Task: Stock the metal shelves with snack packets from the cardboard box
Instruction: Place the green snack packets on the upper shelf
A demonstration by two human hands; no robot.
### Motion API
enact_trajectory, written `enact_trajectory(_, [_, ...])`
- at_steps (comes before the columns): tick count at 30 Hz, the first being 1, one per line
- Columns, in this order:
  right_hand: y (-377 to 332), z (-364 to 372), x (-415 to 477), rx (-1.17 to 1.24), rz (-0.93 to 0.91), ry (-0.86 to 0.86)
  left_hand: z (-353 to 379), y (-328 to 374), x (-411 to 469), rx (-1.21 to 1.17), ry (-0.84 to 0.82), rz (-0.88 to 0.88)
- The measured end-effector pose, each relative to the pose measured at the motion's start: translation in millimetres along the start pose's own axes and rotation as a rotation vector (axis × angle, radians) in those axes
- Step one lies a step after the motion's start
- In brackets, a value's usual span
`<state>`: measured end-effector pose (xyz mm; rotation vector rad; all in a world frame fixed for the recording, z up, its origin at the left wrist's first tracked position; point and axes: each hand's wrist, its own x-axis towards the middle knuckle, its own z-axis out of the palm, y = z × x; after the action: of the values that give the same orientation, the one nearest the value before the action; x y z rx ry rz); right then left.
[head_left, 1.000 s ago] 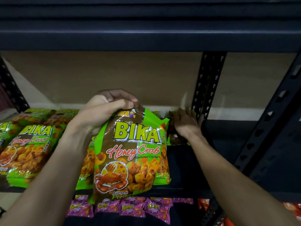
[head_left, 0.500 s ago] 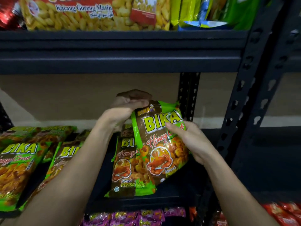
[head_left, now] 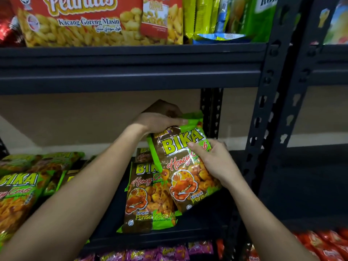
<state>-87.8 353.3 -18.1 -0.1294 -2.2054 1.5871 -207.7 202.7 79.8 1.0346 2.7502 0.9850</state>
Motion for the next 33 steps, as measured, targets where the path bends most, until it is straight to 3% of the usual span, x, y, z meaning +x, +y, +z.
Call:
enact_trajectory(7, [19,0,12,-0.180,0.065,0.145,10,-6,4,-0.093,0.139,0.132])
enact_trajectory(12, [13,1,5,-0.197,0.004,0.090,13,2,11,0.040,-0.041,-0.010])
enact_trajectory(20, [11,4,10,-0.315,0.052,0.204,26,5,14,-0.023,0.230,0.230])
enact_trajectory(23, [15,6,10,-0.340,0.149,0.284,44,-3,10,-0.008,0.316,0.209])
enact_trajectory(26, [20,5,7,-0.337,0.196,0.316,57,-17,-13,-0.049,0.361,0.074])
enact_trajectory(33, [28,15,1,-0.462,0.416,0.336,122,-78,-80,0.360,0.310,-0.011])
